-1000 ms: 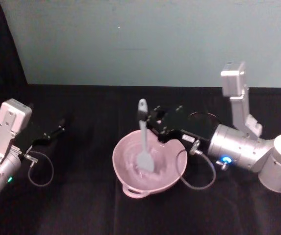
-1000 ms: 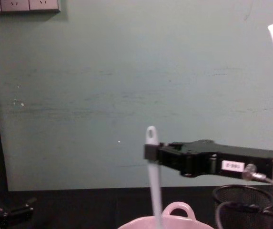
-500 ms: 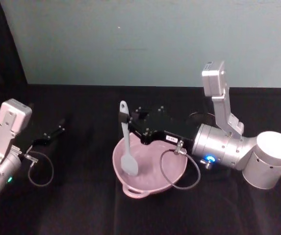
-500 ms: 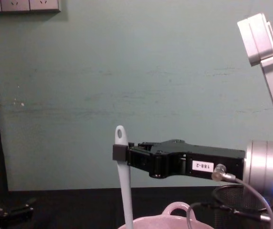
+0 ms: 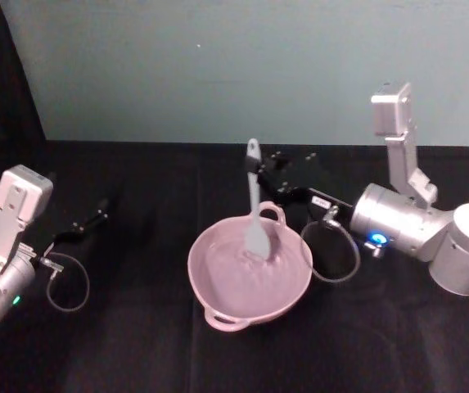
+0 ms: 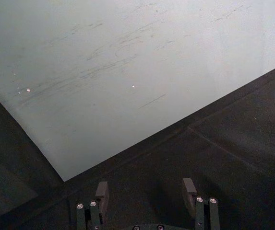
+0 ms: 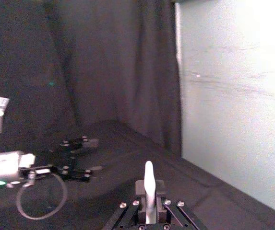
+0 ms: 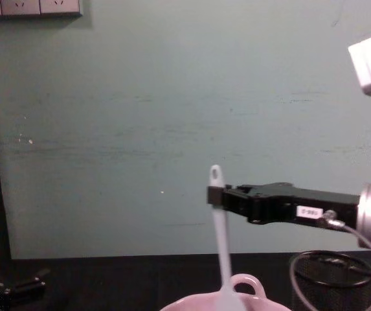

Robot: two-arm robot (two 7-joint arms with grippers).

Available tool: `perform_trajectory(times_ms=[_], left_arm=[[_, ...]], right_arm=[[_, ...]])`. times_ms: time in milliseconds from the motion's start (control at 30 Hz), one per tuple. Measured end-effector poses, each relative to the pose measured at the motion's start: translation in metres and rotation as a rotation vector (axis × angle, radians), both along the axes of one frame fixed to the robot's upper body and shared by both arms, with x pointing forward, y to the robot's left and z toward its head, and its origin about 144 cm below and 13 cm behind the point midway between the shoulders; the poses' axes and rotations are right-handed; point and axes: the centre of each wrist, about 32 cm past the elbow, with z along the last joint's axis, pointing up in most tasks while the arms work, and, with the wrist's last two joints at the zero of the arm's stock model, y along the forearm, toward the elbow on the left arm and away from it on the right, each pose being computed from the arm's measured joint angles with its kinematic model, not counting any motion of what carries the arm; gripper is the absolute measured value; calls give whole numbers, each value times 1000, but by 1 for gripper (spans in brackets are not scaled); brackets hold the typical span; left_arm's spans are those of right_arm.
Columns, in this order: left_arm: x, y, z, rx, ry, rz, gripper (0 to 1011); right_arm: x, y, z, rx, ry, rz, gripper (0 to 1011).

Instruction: Use the one hand to pick up the spoon and stir the clear water in the bowl.

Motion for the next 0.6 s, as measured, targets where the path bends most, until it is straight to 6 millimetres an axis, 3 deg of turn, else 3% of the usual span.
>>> perform_trajectory(times_ms=[267,600], left_arm=[[0,0,0,0,0,0,1005],[0,0,0,0,0,0,1005]], right_arm=[[-4,-17,6,-26,-21,-50,123],[-19,-11,8,-65,-13,-9,123]])
